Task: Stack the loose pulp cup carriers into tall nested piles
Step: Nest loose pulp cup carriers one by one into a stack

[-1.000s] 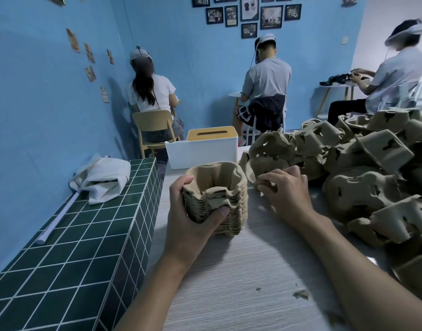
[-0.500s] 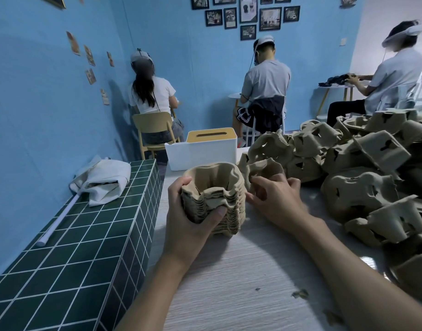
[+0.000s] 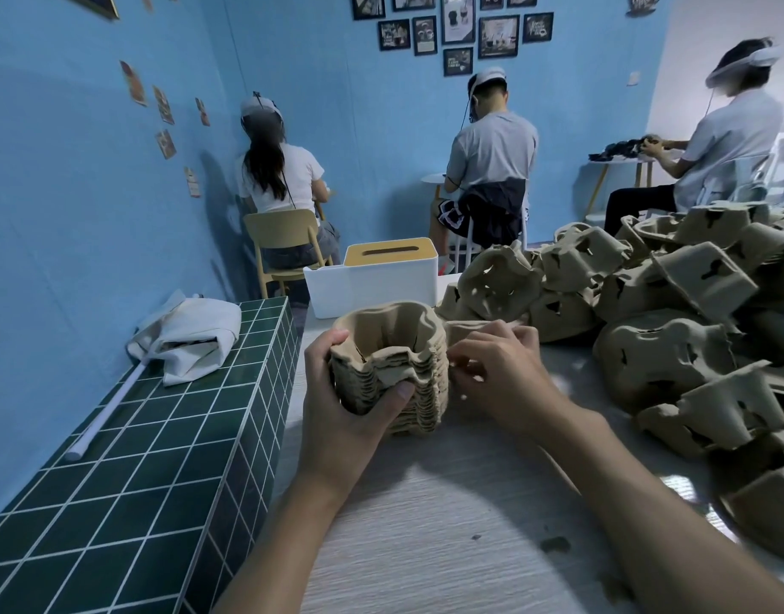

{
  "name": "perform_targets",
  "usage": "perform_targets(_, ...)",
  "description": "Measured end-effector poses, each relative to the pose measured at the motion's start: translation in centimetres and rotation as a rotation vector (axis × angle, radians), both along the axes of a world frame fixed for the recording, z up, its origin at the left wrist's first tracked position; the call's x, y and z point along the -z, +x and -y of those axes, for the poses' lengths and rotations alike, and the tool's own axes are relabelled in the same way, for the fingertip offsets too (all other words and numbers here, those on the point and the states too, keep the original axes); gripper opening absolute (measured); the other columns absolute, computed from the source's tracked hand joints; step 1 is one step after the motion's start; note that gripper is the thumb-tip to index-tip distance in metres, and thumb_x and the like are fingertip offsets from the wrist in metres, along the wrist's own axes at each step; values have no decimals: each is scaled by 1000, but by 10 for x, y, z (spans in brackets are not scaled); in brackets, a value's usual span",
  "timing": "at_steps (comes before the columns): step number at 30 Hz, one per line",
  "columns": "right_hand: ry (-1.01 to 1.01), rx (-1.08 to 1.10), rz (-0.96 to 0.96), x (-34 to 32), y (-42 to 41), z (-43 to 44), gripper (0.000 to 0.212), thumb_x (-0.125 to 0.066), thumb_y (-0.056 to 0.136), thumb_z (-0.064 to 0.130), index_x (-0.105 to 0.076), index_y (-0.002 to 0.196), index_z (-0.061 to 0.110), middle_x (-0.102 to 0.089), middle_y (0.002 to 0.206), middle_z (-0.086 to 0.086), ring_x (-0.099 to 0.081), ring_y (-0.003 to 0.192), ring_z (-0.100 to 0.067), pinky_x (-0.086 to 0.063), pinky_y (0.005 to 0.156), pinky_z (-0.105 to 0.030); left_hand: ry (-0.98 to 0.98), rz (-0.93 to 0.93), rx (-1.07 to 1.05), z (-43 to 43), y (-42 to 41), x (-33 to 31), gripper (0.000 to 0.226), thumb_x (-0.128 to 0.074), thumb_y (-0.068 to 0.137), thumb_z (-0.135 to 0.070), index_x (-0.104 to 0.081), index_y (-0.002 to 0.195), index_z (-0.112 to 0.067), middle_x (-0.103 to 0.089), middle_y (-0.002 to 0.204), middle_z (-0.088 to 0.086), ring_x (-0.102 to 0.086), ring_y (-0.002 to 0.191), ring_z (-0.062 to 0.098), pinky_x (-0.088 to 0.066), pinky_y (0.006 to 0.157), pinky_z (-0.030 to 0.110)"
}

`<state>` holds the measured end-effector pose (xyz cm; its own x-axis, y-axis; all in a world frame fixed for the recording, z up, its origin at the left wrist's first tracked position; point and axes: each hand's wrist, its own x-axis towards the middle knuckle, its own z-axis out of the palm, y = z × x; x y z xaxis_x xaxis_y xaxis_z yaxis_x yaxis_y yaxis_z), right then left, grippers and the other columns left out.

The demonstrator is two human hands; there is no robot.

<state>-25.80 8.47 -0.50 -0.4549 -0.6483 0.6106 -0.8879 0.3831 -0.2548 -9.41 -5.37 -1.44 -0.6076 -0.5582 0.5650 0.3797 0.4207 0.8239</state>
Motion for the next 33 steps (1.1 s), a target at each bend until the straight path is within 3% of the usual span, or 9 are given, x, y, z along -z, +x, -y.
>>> perform_targets(2,-46,36,-36,-2,0,-1,8,-72,87,33,-76,90,28,-71,91,14,-53,104,-21,-25,88,-39,-5,2,-3,0,0,0,70,-86,63,-44,-45,120,-48,-61,127,1,-63,116,14,-57,89,35)
perform_targets(6,108,123,-71,-6,0,-4,22,-62,91,47,-74,101,32,-70,103,16,-45,108,-19,-21,86,-36,-6,8,-6,0,0,0,70,-85,63,-44,-45,120,-49,-61,126,-3,-63,115,11,-57,89,34)
perform_targets(9,122,170,-114,-5,0,-4,20,-58,95,40,-75,94,29,-71,102,15,-42,101,-17,-21,81,-33,-11,0,-3,1,0,1,69,-85,64,-43,-45,120,-50,-60,127,-2,-62,117,12,-56,90,34)
perform_targets(14,-343,102,-39,-11,-1,-5,6,-68,89,12,-73,87,14,-72,90,3,-46,84,-23,-43,75,-43,-5,-10,-16,-1,0,0,70,-85,62,-42,-45,119,-47,-63,122,-7,-63,111,7,-54,84,23)
perform_targets(17,-635,-17,18,-23,9,-3,9,-68,88,2,-73,94,6,-68,97,2,-53,89,-25,-49,76,-40,-6,1,-34,-2,-1,-2,73,-87,61,-39,-45,121,-45,-62,120,-13,-63,111,5,-54,85,22)
perform_targets(20,-760,-151,43,-32,25,2,11,-63,91,0,-73,97,1,-69,106,-3,-59,100,-27,-52,82,-40,-31,6,-32,-3,0,-3,76,-85,63,-39,-44,126,-42,-61,122,-16,-61,115,5,-55,89,24)
perform_targets(23,-748,-255,2,-35,35,8,11,-63,91,-2,-72,97,-1,-69,108,-7,-61,100,-28,-53,83,-42,-44,16,-7,-2,0,-2,80,-84,66,-38,-39,132,-41,-59,128,-9,-61,118,12,-57,92,35)
perform_targets(29,-575,-354,59,-32,44,8,36,-47,83,6,-69,111,4,-66,114,-1,-58,107,-24,-48,90,-42,-14,-5,-6,-3,-3,-2,115,-85,63,-38,-12,152,-37,-54,139,-2,-55,127,5,-49,92,15)
perform_targets(33,-535,-362,106,-30,43,6,36,-44,78,10,-73,98,6,-69,107,3,-56,102,-22,-47,90,-44,-75,0,-47,-1,-3,-1,91,-83,63,-47,-32,138,-47,-51,138,-15,-52,126,-1,-47,95,16)
